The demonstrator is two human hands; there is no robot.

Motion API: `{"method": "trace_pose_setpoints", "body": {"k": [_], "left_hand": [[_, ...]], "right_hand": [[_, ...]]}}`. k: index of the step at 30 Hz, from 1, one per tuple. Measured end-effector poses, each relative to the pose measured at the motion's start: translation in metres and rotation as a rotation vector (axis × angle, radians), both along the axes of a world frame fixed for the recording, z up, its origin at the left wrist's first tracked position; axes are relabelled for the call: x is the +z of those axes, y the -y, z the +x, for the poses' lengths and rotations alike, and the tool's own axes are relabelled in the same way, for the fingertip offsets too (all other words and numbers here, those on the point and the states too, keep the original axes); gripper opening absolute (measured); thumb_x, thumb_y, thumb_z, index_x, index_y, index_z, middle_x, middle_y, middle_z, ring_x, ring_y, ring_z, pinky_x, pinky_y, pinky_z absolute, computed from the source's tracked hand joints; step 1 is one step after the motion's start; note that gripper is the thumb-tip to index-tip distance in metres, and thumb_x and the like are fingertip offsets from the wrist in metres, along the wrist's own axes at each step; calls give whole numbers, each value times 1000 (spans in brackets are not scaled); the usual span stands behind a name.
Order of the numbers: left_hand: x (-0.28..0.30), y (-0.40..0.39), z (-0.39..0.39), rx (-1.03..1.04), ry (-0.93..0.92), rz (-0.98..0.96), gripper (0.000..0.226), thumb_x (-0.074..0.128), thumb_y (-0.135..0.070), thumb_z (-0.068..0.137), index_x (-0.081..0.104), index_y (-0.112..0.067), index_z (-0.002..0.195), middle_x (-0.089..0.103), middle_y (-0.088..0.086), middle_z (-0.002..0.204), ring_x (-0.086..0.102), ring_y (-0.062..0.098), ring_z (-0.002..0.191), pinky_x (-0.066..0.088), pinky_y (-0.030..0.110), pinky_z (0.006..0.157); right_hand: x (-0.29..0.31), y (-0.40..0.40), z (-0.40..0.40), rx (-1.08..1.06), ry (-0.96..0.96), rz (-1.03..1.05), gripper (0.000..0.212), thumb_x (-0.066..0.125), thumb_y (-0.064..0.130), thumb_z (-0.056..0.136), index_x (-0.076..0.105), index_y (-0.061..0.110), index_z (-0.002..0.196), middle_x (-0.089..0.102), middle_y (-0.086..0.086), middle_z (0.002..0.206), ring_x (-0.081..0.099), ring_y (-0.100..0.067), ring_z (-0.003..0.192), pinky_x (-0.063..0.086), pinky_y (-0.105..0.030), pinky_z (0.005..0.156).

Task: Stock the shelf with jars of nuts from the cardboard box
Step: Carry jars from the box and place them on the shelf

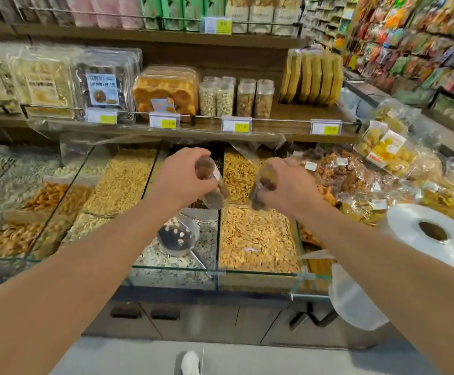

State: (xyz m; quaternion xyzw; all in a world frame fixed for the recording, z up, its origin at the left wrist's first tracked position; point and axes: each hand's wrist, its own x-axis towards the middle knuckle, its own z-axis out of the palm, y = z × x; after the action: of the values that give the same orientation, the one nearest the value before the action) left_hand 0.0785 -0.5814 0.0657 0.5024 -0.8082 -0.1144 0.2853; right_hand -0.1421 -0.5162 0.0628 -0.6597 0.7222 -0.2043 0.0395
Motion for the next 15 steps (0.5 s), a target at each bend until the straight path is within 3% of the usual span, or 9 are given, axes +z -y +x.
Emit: {"method": "trace_pose_setpoints", "body": {"k": [5, 13, 15], "left_hand": [[1, 88, -6, -67, -31, 16, 59, 71, -40, 75, 57, -25, 130, 62, -4, 121, 57, 15, 110, 46, 31, 95], [18, 203, -46, -189, -29, -1, 58, 72, -43, 75, 59, -25, 128, 62, -3, 122, 58, 17, 111, 46, 31, 90], [23, 223, -63, -225, -36, -15, 56, 72, -41, 76, 59, -22, 128, 62, -2, 123, 57, 18, 113, 43, 30, 91]], "right_hand": [[10, 72, -9, -92, 38, 0, 66, 68, 37, 78, 46, 23, 138, 50, -1, 127, 54, -24, 108, 44, -31, 84], [40, 152, -52, -262, 49, -81, 68, 71, 37, 75, 49, 23, 137, 53, -1, 124, 54, -23, 109, 43, -32, 88], [50, 168, -71, -280, 47, -111, 66, 72, 36, 73, 51, 23, 134, 53, 0, 119, 54, -20, 103, 43, -30, 83]]}}
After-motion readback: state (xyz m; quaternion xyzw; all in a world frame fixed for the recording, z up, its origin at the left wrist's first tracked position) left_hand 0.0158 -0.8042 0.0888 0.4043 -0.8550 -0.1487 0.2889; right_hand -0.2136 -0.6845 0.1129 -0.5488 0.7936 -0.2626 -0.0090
